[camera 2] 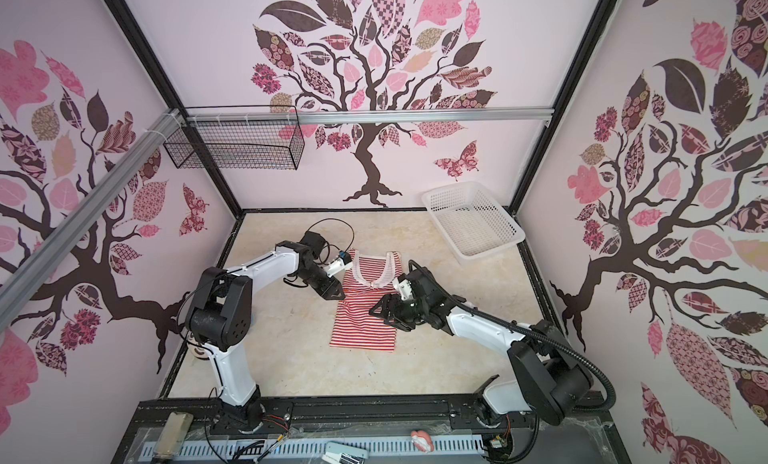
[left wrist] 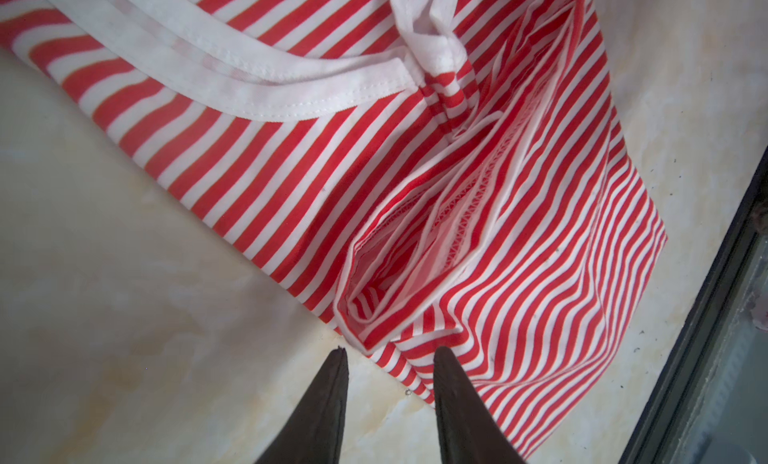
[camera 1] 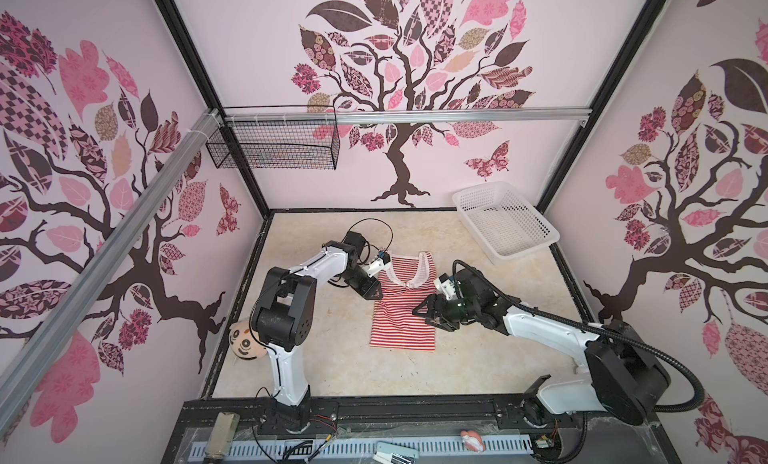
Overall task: Fold and stack tank tops
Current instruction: Smooth out the tank top at the center of the table.
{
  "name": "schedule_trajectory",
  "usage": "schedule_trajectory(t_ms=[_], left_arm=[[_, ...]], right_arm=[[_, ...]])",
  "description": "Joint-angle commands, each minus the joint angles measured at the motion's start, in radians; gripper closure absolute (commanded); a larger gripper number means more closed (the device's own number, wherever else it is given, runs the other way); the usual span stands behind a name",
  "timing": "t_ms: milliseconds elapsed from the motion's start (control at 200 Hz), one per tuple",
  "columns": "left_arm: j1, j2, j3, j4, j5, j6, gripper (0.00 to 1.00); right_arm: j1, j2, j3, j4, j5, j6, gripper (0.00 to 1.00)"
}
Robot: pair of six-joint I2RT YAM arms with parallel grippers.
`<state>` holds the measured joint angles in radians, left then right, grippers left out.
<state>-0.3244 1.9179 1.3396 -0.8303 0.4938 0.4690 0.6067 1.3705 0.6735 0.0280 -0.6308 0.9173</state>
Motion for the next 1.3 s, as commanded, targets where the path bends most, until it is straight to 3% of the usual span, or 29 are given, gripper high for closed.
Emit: schedule_trajectory(t_ms=[0, 360, 520, 610, 1146, 1296], left_arm=[[-0.001, 0.029, 0.021, 0.021, 0.005, -0.003, 0.63], [-0.004, 0.048, 0.036, 0.037, 0.027, -0.018, 0.62], [-0.006, 0.05, 0.049, 0.016, 0.054, -0.009, 0.9], [-0.007, 0.035, 0.055, 0.012, 0.063, -0.01, 1.0], [-0.005, 0.002, 0.077, 0.058, 0.056, -0.052, 1.0], [-0.005, 0.038, 0.097, 0.067, 0.021, -0.06, 0.9]], right_arm=[[-0.001, -0.038, -0.015, -0.004, 0.005, 0.001, 0.27], [-0.001, -0.042, -0.025, 0.0, 0.002, 0.002, 0.27], [-0.001, -0.048, -0.031, 0.002, 0.009, 0.003, 0.27], [-0.001, -0.049, -0.032, 0.002, 0.009, 0.004, 0.27], [-0.001, -0.034, -0.032, 0.015, 0.009, 0.005, 0.27], [0.0, -0.025, -0.034, 0.021, 0.009, 0.008, 0.27]])
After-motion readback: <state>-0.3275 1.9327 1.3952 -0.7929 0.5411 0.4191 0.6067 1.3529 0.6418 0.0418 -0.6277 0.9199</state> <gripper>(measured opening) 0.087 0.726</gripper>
